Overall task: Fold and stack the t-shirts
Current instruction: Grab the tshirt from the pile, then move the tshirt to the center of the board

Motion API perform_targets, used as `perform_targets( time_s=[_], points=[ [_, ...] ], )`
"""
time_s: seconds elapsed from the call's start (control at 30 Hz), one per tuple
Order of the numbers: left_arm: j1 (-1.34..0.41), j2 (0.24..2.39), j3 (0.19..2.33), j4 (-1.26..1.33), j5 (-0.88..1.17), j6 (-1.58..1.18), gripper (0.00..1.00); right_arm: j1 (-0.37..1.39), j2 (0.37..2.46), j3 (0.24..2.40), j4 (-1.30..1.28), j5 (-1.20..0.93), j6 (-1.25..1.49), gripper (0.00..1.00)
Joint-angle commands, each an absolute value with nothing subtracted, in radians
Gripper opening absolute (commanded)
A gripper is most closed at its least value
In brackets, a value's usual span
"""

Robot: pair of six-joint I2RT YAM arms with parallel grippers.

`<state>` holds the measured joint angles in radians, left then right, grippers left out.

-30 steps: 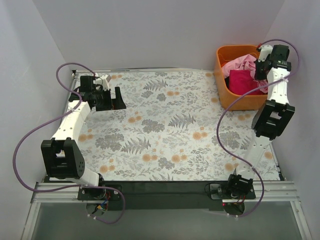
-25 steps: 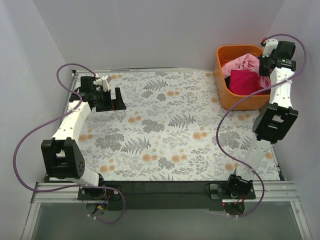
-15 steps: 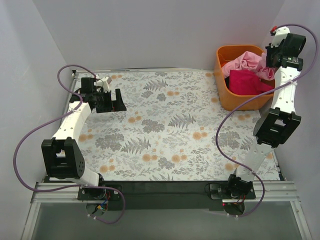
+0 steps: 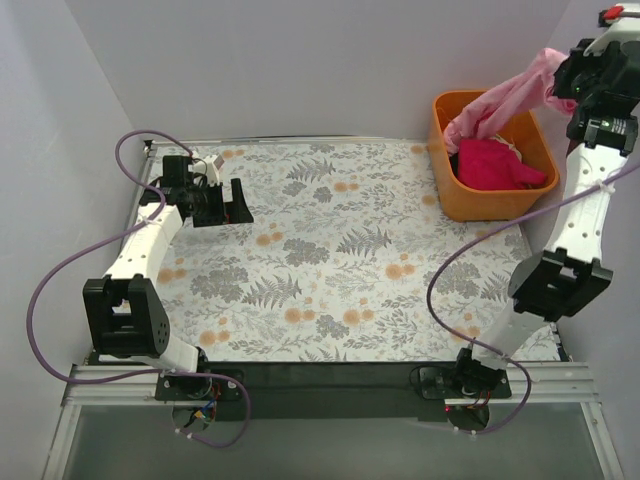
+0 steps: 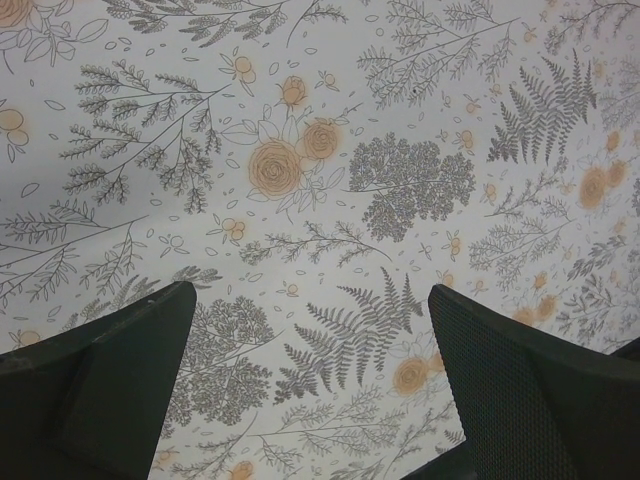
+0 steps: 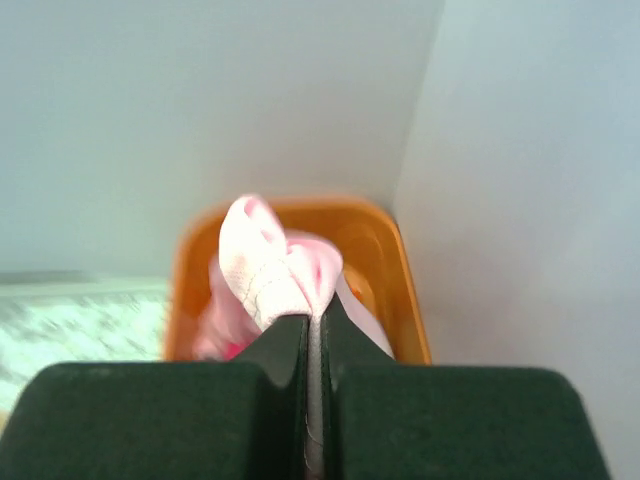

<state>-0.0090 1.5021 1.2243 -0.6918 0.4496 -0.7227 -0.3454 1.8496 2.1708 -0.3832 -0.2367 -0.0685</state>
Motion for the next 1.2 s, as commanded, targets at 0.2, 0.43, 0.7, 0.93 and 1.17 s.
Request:
perform_targets(
  time_s=[0.2,0.43,0.7,0.93,1.17],
  points=[
    [-0.009,1.491,1.285,-0.712,0.492,-0.767,0.98,-0.293,1.45,2.026,0.266,-0.609,0.392,0.01],
    [-0.008,1.463,1.301,-0.707,0.543,-0.79,0.98,-0.097,1.39,2.078,0.371,-0.652,0.471,0.01],
    [-0.002,1.434,1.327,-0.718,0.569,-0.808,0.98,0.162,1.427,2.111,0.362,-0.561,0.396,0.01],
    [0.141,1.407,1.341,-0.73,0.65,-0.799,0.98,0.236,1.306,1.575,0.244,-0.701,0.188,0.01],
    [0.149,1.433,1.356,-0.865,0.681,-0.517,0.98,0.27,1.173,1.059,-0.257,-0.361,-0.423,0.38]
  ],
)
